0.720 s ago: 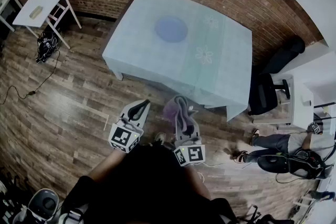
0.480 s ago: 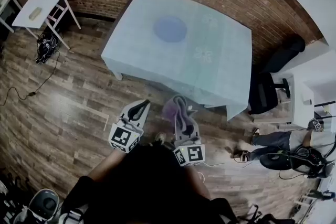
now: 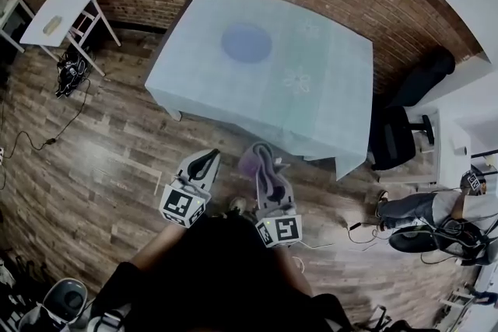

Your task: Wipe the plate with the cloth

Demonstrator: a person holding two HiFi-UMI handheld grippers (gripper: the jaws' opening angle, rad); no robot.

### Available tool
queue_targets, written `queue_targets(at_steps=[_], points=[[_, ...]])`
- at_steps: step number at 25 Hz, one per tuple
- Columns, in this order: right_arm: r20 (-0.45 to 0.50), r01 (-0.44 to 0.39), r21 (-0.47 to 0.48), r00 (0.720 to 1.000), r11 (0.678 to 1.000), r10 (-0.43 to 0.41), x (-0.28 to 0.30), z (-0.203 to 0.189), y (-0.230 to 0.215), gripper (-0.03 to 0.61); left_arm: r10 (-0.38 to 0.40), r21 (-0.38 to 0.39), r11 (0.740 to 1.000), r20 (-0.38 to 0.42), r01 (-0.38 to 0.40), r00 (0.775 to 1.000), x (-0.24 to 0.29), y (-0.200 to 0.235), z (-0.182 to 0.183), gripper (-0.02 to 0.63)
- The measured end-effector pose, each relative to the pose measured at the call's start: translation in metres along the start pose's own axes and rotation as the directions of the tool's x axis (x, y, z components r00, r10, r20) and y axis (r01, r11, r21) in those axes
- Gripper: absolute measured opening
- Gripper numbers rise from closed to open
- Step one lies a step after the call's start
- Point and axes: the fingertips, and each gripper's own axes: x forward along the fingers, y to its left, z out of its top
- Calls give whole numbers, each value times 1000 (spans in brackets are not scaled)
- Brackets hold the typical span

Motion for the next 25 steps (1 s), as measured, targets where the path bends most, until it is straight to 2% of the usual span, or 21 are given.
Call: queue_targets(at_steps=[12, 17, 25], points=[[-5, -74, 27, 997, 997, 74, -17, -5, -64, 64, 117, -9, 993, -27, -118, 993, 37, -31, -15, 39], [-22, -61, 51, 998, 997, 62, -14, -13, -78, 64, 112, -15, 994, -42, -112, 993, 52, -30, -22, 40], [-41, -24, 40, 999, 999, 26, 32, -17, -104, 63, 100, -43, 994, -53, -102, 994, 93, 6, -28, 38]])
